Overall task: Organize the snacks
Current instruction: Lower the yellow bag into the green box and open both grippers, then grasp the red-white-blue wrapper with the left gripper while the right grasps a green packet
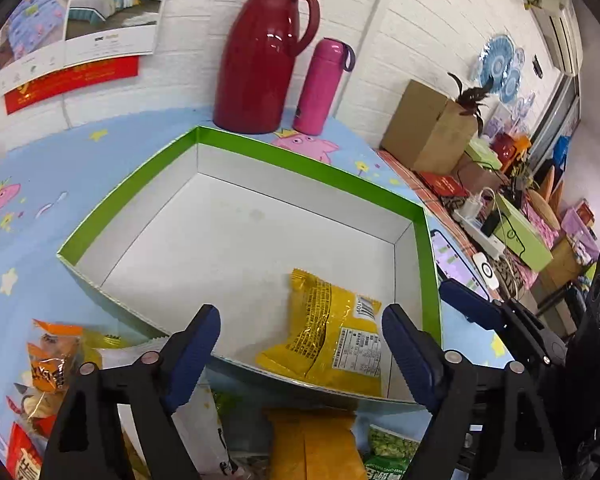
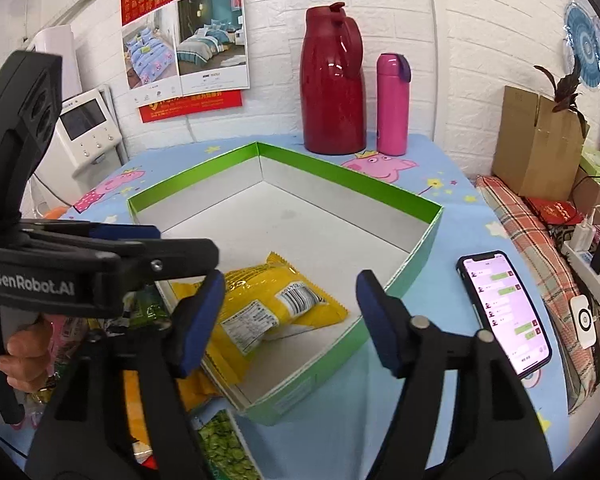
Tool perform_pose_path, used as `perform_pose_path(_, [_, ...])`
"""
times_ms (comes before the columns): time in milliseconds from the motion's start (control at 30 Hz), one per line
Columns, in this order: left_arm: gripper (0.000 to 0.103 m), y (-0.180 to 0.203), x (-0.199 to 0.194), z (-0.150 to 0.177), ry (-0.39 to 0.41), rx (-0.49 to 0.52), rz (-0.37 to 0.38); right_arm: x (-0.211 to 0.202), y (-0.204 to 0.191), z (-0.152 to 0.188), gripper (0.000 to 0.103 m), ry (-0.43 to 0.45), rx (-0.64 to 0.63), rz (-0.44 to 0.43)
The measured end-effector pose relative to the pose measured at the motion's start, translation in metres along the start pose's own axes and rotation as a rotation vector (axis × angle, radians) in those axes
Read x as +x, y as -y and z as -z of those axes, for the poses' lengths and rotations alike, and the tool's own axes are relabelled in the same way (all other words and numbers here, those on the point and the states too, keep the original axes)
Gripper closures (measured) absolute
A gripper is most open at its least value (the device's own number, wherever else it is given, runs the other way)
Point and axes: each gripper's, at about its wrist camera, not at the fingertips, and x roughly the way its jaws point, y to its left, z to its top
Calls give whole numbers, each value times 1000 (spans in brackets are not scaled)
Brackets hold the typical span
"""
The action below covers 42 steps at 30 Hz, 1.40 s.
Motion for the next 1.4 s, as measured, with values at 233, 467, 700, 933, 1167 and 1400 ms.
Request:
perform_pose_path(233, [18, 6, -44, 12, 43, 13, -46, -58, -15, 1, 20, 93, 15, 0])
perform_pose_path(467, [17, 18, -99, 51, 74, 26, -106, -106, -31, 28, 17, 96, 38, -32])
perform_pose_path(700, [17, 5, -118, 113, 72, -76, -83, -109, -31, 72, 17, -9, 63, -29])
perform_pose_path(933, [18, 30, -97, 157, 13, 25, -19, -98, -11, 84, 17, -76, 145, -31])
perform_pose_path(1167, [41, 66, -56, 154, -47, 153, 28, -96, -4, 85, 17, -80, 142, -32])
perform_pose_path(1400, [70, 67, -31, 154, -125, 145, 83, -66, -4, 78, 17, -137, 157, -126])
